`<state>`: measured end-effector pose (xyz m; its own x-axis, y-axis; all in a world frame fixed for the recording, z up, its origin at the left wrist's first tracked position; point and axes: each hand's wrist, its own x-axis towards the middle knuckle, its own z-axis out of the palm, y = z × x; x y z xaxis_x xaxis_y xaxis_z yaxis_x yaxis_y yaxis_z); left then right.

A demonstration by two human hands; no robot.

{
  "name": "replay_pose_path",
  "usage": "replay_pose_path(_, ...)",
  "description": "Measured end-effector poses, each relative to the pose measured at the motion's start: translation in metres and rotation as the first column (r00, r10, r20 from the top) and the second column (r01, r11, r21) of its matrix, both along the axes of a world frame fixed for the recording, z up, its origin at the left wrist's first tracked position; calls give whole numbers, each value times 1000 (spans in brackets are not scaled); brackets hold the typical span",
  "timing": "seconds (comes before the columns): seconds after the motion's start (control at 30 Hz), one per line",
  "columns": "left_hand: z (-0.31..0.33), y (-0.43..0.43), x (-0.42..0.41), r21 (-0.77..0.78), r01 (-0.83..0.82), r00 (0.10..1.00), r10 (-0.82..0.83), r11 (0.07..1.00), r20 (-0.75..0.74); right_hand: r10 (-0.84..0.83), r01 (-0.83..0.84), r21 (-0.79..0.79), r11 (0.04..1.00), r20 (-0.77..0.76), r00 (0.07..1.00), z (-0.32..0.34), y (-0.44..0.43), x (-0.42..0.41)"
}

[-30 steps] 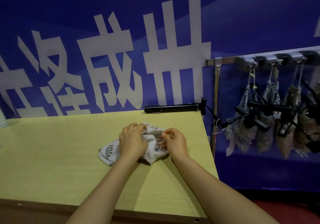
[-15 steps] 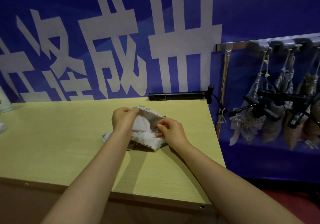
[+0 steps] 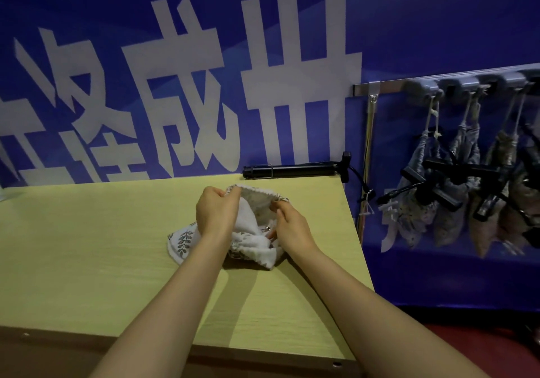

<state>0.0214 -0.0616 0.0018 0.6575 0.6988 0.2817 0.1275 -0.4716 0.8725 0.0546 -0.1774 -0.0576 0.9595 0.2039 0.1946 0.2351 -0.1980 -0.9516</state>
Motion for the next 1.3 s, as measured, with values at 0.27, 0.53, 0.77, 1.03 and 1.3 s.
replay_pose_path(0.27, -21, -5, 20, -550, 163, 987, -137, 819, 88, -253, 240, 398, 886, -20, 967, 10, -15, 14)
replay_pose_path(0.53, -39, -7, 61, -693, 219, 975, -135, 687, 175, -275, 265, 156, 952, 41, 961, 7, -18, 89)
replay_pose_path(0.77, -50, 19, 98, -694, 199, 971, -43, 692, 235, -80, 342, -602, 722, 419, 904, 17, -14, 187)
replay_pose_path(1.03, -56, 28, 118, -633, 272, 938, -54, 725, 342, -4, 301, -711, 635, 387, 922, -2, 8, 241)
replay_pose_path(1.3, -58, 29, 119, -613, 275, 939, -70, 741, 336, -22, 457, -754, 472, 509, 861, -1, 13, 235)
